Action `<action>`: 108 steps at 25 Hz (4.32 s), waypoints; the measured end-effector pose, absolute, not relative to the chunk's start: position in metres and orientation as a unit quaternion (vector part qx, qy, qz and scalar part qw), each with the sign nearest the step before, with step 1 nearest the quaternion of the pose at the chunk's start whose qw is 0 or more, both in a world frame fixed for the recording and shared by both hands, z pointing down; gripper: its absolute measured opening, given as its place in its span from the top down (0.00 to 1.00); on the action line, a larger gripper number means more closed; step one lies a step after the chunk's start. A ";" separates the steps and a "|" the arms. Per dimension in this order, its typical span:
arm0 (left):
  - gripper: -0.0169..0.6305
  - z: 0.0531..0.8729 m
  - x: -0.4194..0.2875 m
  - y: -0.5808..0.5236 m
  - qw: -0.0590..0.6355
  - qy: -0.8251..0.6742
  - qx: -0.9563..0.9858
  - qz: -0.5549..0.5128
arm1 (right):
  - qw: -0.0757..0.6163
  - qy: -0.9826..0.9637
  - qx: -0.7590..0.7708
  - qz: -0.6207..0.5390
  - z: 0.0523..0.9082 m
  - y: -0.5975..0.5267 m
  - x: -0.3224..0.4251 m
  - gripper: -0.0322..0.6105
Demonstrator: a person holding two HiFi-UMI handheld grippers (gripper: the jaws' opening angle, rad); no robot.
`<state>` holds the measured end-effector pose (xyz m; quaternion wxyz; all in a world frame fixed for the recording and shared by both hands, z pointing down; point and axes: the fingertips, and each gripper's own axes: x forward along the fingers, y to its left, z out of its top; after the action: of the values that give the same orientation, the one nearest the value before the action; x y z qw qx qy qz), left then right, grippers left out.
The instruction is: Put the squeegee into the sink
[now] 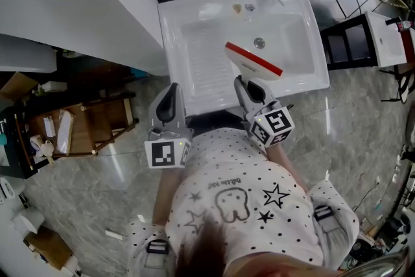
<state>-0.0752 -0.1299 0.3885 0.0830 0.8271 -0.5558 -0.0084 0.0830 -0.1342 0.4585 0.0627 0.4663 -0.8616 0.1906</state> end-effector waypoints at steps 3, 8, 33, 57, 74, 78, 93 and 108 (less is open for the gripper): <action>0.99 0.387 -0.080 -0.130 0.083 -0.556 0.827 -0.011 | 0.065 -0.865 0.460 0.188 0.458 -0.137 0.074 0.91; 0.99 0.388 -0.080 -0.133 0.086 -0.550 0.831 -0.013 | 0.068 -0.870 0.451 0.187 0.461 -0.144 0.062 0.91; 0.99 0.395 -0.097 -0.148 0.114 -0.560 0.821 -0.026 | 0.096 -0.864 0.412 0.272 0.524 -0.199 0.011 0.91; 0.99 0.401 -0.108 -0.162 0.127 -0.580 0.805 -0.022 | 0.147 -0.821 0.391 0.389 0.609 -0.216 -0.010 0.91; 0.98 0.399 -0.098 -0.154 0.119 -0.575 0.809 -0.016 | 0.170 -0.765 0.391 0.483 0.648 -0.216 -0.013 0.91; 0.98 0.399 -0.100 -0.150 0.117 -0.576 0.808 -0.014 | 0.177 -0.754 0.388 0.500 0.655 -0.216 -0.015 0.91; 0.98 0.396 -0.104 -0.148 0.119 -0.588 0.800 -0.018 | 0.191 -0.757 0.375 0.500 0.664 -0.213 -0.018 0.91; 0.98 0.394 -0.099 -0.149 0.126 -0.588 0.799 -0.026 | 0.192 -0.753 0.389 0.494 0.665 -0.216 -0.012 0.90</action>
<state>-0.0987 -0.1490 0.3939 0.1256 0.7985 -0.5881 -0.0264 -0.0119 -0.2156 0.6655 0.1922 0.3895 -0.7532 0.4940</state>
